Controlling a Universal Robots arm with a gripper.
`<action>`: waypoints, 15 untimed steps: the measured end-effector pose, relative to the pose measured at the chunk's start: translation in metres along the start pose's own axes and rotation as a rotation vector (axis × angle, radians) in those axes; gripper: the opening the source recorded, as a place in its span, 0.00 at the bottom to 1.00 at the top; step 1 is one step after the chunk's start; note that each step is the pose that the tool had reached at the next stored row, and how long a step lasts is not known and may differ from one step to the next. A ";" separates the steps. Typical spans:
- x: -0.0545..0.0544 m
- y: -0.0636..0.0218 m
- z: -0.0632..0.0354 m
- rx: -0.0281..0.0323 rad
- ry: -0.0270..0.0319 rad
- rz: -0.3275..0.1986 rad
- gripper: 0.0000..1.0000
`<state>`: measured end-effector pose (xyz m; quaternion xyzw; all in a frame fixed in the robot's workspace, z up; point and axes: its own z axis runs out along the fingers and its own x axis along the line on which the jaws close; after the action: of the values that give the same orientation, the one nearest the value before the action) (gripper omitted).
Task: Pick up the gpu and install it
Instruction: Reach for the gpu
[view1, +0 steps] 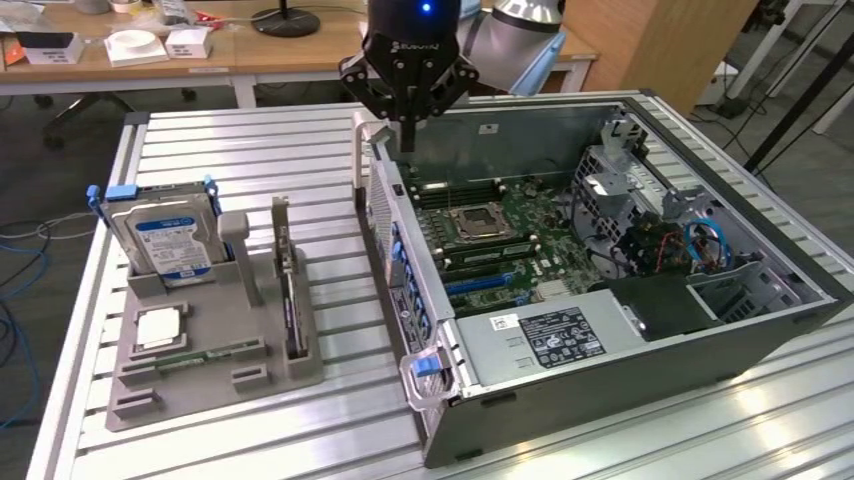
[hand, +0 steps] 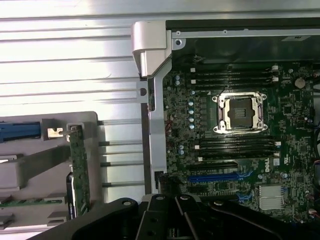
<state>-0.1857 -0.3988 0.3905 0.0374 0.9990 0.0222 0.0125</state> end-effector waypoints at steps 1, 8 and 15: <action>0.001 -0.0001 0.0000 0.0001 0.0001 0.000 0.11; 0.005 -0.0004 0.0000 0.0001 0.0001 0.000 0.11; 0.011 -0.0008 0.0000 0.0001 0.0001 0.000 0.11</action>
<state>-0.1968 -0.3988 0.3902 0.0374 0.9990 0.0222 0.0125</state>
